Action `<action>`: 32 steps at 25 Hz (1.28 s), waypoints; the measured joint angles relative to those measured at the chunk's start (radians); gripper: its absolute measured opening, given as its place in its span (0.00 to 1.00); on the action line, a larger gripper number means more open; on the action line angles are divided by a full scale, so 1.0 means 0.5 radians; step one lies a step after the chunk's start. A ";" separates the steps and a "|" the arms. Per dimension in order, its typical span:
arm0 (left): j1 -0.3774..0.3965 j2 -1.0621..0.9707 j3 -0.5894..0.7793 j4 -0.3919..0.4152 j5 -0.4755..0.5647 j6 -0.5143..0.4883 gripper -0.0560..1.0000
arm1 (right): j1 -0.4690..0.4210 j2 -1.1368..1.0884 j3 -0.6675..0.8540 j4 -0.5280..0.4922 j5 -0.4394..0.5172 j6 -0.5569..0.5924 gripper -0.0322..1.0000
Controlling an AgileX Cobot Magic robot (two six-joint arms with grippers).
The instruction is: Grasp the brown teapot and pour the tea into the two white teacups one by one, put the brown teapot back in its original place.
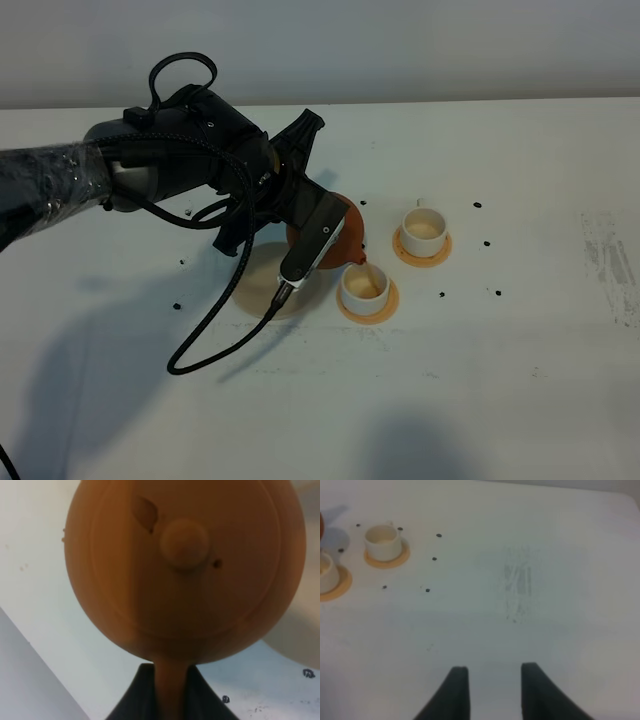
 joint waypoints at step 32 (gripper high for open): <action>0.000 0.000 0.000 0.141 -0.062 0.075 0.14 | 0.000 0.000 0.000 0.000 0.000 0.000 0.28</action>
